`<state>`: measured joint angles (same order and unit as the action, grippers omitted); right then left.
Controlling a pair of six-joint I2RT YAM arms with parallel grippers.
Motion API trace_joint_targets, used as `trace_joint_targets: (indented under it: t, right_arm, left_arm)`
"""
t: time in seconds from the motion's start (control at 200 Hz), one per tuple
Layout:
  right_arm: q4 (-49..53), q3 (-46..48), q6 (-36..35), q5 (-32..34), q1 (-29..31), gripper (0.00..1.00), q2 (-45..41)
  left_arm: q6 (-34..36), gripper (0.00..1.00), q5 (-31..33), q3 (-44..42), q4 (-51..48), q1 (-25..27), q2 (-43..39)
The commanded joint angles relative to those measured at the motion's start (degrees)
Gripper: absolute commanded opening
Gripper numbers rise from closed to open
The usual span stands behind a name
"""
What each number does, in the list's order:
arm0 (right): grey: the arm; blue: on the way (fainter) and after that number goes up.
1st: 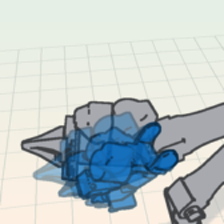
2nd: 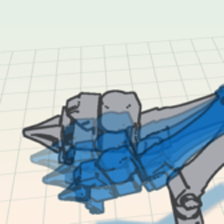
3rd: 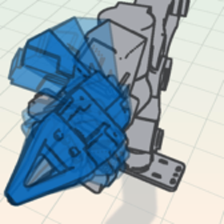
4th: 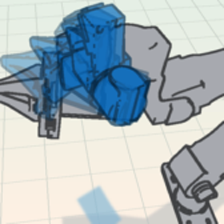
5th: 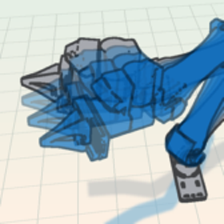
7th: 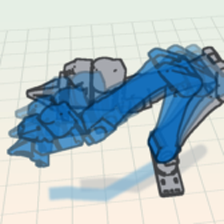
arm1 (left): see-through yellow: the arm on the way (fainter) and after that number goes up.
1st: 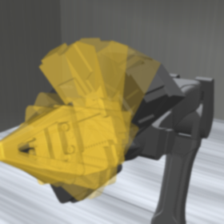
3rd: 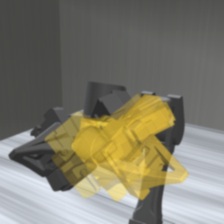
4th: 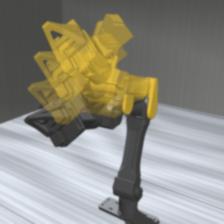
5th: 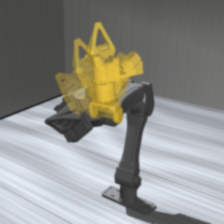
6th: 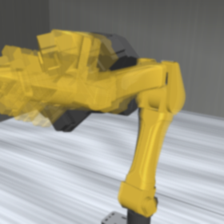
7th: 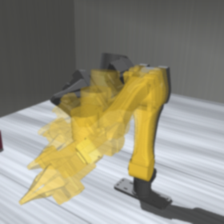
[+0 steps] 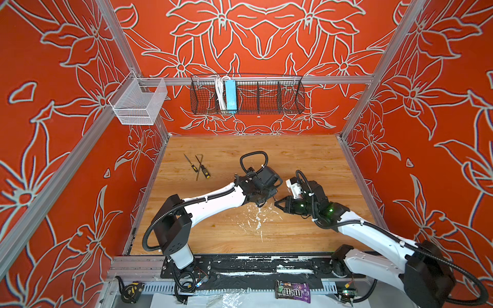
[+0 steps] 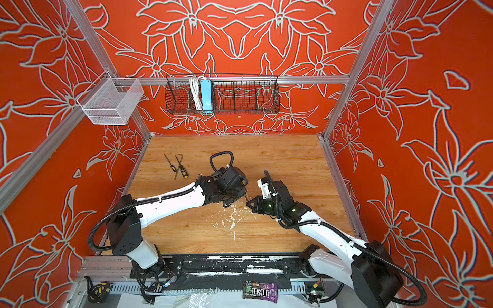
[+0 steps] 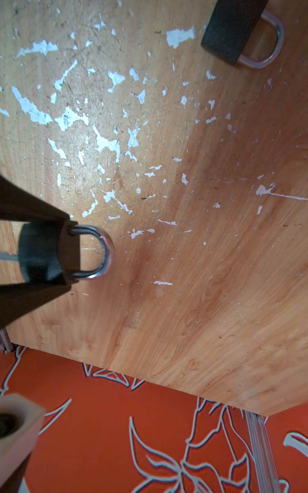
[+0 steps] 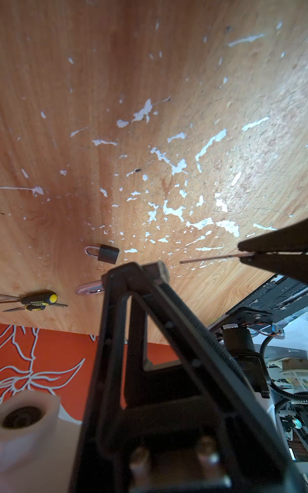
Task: Unlock with the key
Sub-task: 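Lift the padlock with the left gripper while the right gripper brings the key toward it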
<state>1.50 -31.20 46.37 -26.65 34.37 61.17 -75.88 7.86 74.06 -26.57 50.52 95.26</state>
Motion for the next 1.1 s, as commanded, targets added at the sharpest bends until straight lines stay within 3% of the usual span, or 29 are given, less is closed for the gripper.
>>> trace_joint_targets:
  t: [0.0, 0.425, 0.545, 1.096]
  right_arm:
    - [-2.89, -0.46, 1.27, 1.96, 0.54, 0.0, 1.14]
    - [-2.82, -1.76, 0.53, 1.7, 0.63, 0.0, 1.62]
    - [-5.39, -1.28, -0.29, -1.54, 0.65, 0.0, 1.41]
    - [-2.79, -1.81, -1.83, -0.59, 0.69, 0.0, 0.42]
  left_arm:
    - [0.38, 0.0, 1.39, 0.22, 0.53, 0.45, -2.27]
    - [1.58, 0.0, 1.28, 0.6, -0.06, 0.54, -2.36]
    - [2.48, 0.0, 1.98, 1.65, -1.56, 0.53, -2.01]
    - [5.21, 0.0, 1.46, 4.15, -3.18, 0.44, -0.89]
